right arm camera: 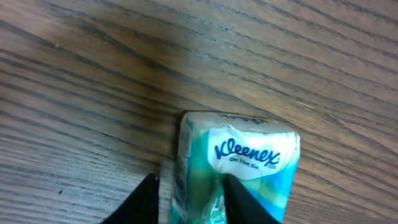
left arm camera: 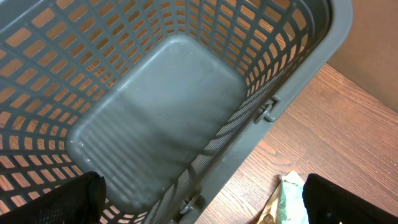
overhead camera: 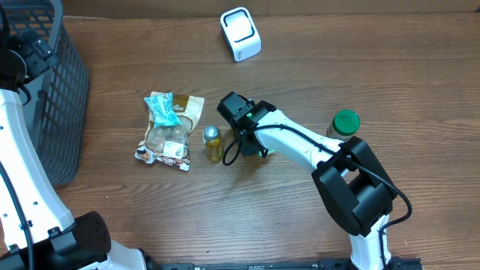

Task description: Scan the item barcode

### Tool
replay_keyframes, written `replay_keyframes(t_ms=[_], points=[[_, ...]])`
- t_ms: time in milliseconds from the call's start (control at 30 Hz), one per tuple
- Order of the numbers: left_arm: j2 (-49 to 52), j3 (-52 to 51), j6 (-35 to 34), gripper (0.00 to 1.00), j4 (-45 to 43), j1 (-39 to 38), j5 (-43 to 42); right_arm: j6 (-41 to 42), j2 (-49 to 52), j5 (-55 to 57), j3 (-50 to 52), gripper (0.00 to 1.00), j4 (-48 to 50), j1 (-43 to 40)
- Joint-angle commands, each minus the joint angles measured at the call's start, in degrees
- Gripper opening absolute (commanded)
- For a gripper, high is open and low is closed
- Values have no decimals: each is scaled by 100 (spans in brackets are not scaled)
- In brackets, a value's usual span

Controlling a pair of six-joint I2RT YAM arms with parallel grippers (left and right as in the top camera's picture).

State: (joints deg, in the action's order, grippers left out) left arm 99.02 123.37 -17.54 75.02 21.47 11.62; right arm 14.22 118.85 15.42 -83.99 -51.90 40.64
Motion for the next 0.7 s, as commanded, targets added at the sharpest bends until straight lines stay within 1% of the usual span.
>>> replay_keyframes(t_ms=[0,133,167,233,267,333,433,600,667], points=[[31,52,103,100,-22,15,15,76,90,68,66,27,-26,22],[31,52,103,99,-22,15,15,76,94,258,251,19,-7,22],[31,52,103,99,-22,15,15,79,94,256,275,19,-7,22],[31,52,103,99,-22,15,15,76,94,251,275,11,-13,22],[31,52,103,99,-22,15,15,72,85,254,267,4,-42,22],[31,52,103,99,-22,15,15,76,85,251,223,4,-107,22],[31,52,103,100,-22,15,15,81,74,-39,-107,4,-402,4],[31,52,103,99,-22,15,15,76,-48,-1040,-769,4,-710,-164],[31,52,103,99,-22,15,15,76,-122,-1731,-955,4,-717,-352]])
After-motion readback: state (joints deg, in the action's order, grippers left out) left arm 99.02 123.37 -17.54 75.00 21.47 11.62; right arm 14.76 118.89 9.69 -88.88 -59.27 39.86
